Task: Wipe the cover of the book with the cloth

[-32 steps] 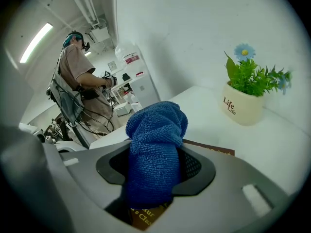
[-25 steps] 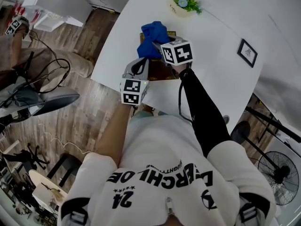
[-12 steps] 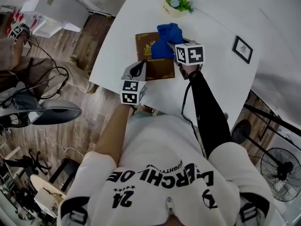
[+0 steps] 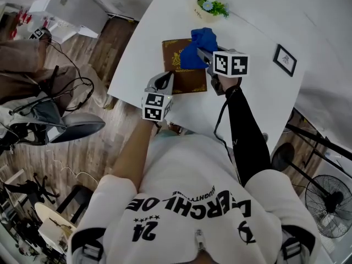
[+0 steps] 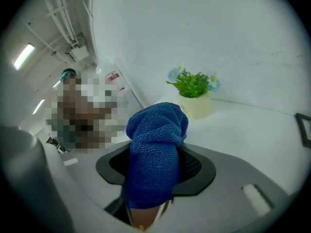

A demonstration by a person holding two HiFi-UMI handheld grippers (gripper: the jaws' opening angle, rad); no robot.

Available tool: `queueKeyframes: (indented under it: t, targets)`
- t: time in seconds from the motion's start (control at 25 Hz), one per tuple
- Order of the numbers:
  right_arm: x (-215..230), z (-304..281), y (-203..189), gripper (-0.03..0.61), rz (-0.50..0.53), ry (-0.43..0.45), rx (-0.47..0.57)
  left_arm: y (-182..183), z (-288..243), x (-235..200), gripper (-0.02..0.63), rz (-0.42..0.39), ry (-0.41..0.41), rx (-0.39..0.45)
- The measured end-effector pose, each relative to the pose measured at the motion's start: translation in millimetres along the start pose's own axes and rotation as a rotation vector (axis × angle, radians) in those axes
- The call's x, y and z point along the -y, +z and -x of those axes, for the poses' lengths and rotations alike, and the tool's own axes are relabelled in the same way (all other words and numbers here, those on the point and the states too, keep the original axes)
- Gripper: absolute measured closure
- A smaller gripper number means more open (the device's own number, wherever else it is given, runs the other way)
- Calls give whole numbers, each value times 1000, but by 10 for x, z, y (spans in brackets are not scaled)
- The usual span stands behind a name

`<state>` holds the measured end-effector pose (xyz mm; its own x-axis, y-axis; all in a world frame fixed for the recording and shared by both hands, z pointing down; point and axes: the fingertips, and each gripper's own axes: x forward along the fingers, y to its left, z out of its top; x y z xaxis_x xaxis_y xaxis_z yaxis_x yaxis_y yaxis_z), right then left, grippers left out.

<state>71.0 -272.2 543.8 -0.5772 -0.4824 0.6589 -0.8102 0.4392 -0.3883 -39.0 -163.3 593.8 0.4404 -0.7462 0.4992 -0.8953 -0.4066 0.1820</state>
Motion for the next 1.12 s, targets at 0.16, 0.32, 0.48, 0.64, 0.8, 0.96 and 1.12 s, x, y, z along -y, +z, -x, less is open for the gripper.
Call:
queueKeyframes:
  t: [0.16,0.32,0.48,0.64,0.8,0.96,1.12]
  targets:
    - [-483,-35,110,370,98,107,17,5,86,-98,557,0,23,6]
    - [-805,-214,-78,370,123,176,-39,-55,179,-116,557,6,25,-1]
    - [-1121,-398,-324,369,120,246,-116,-144,252,-130,557,30,22,-12]
    - [-1244,-607,-654,370,106,264,-220,-333,237,-145,557,54,43,-88]
    - [-1224,-621,-665,371,124,234,-225,-507,229,-180,557,62,42,-152]
    - [-1193,-606,-656,371,129,212,-217,-508,248,-198,558,77,32,-129]
    - [-980,-498,-639,371,88,170,-198,-504,233,-187,557,77,13,-127]
